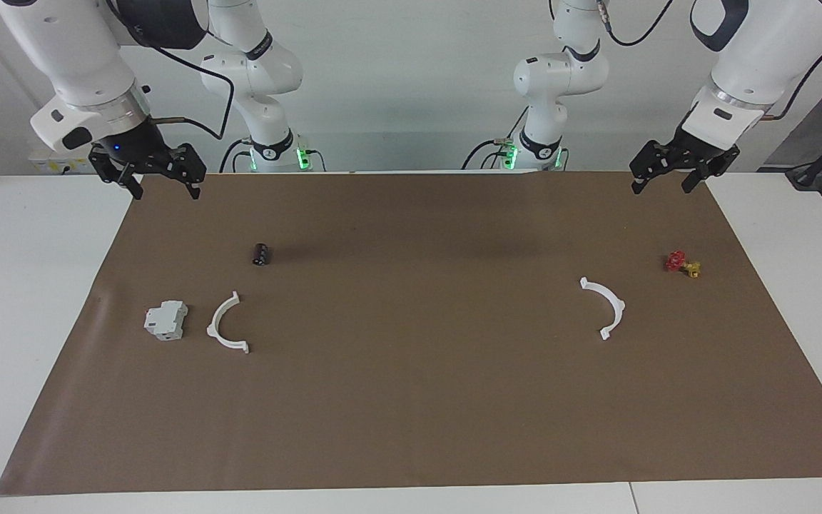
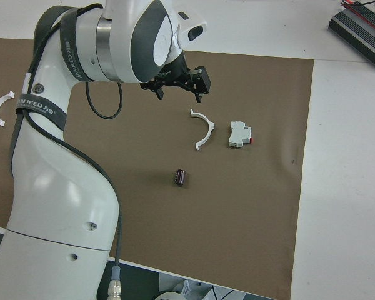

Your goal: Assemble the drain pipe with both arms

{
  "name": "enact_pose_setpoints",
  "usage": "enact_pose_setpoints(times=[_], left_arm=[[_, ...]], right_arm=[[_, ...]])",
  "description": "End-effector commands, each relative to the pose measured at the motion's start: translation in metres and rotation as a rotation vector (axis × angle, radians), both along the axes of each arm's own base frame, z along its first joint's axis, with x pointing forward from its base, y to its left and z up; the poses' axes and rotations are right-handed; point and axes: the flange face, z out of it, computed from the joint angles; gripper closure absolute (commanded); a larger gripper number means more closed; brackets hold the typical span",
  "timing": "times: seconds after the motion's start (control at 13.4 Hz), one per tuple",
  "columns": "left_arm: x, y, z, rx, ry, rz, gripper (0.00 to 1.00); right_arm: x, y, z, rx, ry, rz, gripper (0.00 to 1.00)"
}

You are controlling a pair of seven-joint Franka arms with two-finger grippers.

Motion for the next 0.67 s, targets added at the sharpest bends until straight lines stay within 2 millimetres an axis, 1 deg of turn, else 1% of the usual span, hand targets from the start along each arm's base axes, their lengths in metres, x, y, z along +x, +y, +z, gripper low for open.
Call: enact_pose_setpoints(times=[0.0, 0.3, 0.45, 0.6], left_arm=[[-0.003, 0.003, 0.001, -0.003, -0.013, -0.012, 0.00], [-0.003, 0.004, 0.001, -0.005, -0.013, -0.010, 0.00], [-0.004, 0.004, -0.001, -0.003, -0.010, -0.010, 0.00], [-0.004, 0.003, -0.002, -0.003, -0.009, -0.006, 0.00]], right_arm=[[-0.004, -0.002, 0.001, 0.021, 0.007, -0.007, 0.00], [-0.004, -0.004, 0.000, 0.021, 0.007, -0.010, 0.00], [-0.005, -0.004, -0.011, 0.023, -0.016, 0.003, 0.00], [0.000, -0.004, -0.026, 0.022, -0.086, 0.016, 0.00]])
